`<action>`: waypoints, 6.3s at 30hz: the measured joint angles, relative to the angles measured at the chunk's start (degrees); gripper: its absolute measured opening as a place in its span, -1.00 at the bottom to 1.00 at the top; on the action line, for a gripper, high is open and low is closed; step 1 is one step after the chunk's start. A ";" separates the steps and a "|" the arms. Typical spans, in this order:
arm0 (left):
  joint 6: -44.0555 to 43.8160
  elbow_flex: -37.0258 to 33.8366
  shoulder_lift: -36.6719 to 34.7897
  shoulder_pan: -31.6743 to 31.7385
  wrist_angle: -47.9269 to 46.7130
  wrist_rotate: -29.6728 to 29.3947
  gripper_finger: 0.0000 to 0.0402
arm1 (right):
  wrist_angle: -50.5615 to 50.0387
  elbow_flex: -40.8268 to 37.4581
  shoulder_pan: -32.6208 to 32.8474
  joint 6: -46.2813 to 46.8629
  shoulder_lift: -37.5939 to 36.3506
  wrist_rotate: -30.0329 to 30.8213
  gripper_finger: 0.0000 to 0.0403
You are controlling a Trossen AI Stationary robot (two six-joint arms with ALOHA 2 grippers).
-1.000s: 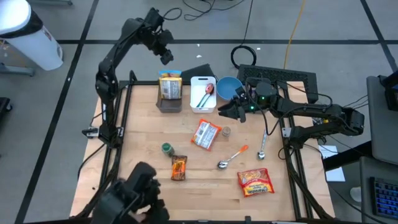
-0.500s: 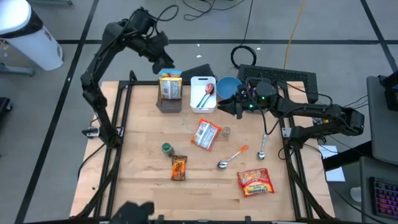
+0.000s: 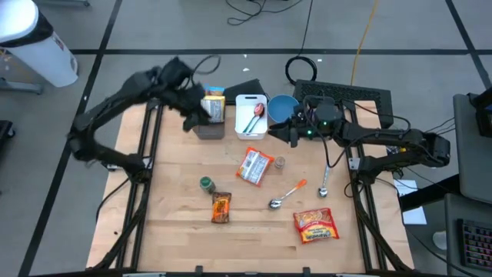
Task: Pick & Place Food Item
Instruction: Put the brown spice bottle into the right black bin
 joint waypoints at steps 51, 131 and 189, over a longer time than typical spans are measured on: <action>-45.26 -54.37 -16.72 -34.58 89.80 -13.73 -0.15 | 32.83 7.08 29.06 2.74 24.50 22.98 0.10; -48.06 -54.33 -17.61 -19.56 82.53 -15.12 -0.15 | 2.74 -24.72 23.36 -2.03 6.80 31.68 0.32; -48.43 -54.33 -17.61 -19.56 81.45 -15.01 -0.15 | -2.94 -14.20 11.01 -21.51 18.24 11.48 0.33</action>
